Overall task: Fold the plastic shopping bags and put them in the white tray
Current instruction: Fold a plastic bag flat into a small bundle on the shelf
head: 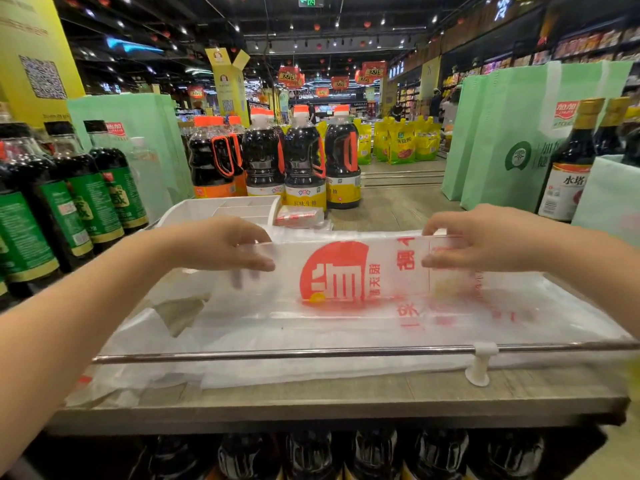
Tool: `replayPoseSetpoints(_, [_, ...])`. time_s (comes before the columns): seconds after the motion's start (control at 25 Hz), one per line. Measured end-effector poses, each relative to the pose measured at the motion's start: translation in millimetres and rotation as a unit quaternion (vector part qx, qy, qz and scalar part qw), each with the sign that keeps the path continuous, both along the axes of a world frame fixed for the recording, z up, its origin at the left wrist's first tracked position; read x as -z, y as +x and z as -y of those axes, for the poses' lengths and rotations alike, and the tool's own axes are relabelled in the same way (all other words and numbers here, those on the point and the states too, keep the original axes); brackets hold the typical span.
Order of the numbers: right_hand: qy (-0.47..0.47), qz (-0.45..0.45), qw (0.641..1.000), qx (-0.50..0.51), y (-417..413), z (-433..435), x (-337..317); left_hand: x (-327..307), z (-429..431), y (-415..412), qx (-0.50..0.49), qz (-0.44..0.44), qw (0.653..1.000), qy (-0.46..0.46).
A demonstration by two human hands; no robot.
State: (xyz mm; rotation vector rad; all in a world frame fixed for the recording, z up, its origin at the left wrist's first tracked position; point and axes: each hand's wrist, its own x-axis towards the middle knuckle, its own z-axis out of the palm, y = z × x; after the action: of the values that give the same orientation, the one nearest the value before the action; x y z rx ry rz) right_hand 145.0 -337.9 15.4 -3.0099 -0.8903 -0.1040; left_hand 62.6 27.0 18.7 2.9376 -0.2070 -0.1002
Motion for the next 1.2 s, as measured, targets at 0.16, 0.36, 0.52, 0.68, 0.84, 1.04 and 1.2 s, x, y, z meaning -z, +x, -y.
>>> replayPoseSetpoints(0.16, [-0.053,0.030,0.998,0.004,9,-7,15,18,4,13,-0.010,0.048,0.990,0.135])
replayPoseSetpoints(0.36, [-0.110,-0.006,0.994,-0.003,5,-19,33,43,35,11,0.063,-0.001,0.989,0.137])
replayPoseSetpoints(0.52, [-0.121,0.000,0.992,-0.046,0,-29,43,51,58,14,0.114,-0.027,0.987,0.111])
replayPoseSetpoints(0.68, [-0.054,-0.036,0.991,-0.113,-14,-55,56,58,76,19,0.167,-0.035,0.982,0.084])
replayPoseSetpoints(0.84, [-0.054,-0.159,0.985,-0.039,-8,-36,63,63,59,16,0.128,-0.096,0.985,0.067])
replayPoseSetpoints(1.04, [-0.092,-0.185,0.976,0.066,-2,3,56,65,43,11,0.093,-0.120,0.983,0.100])
replayPoseSetpoints(1.2, [-0.071,-0.156,0.980,0.098,-3,3,60,66,45,9,0.081,-0.092,0.987,0.105])
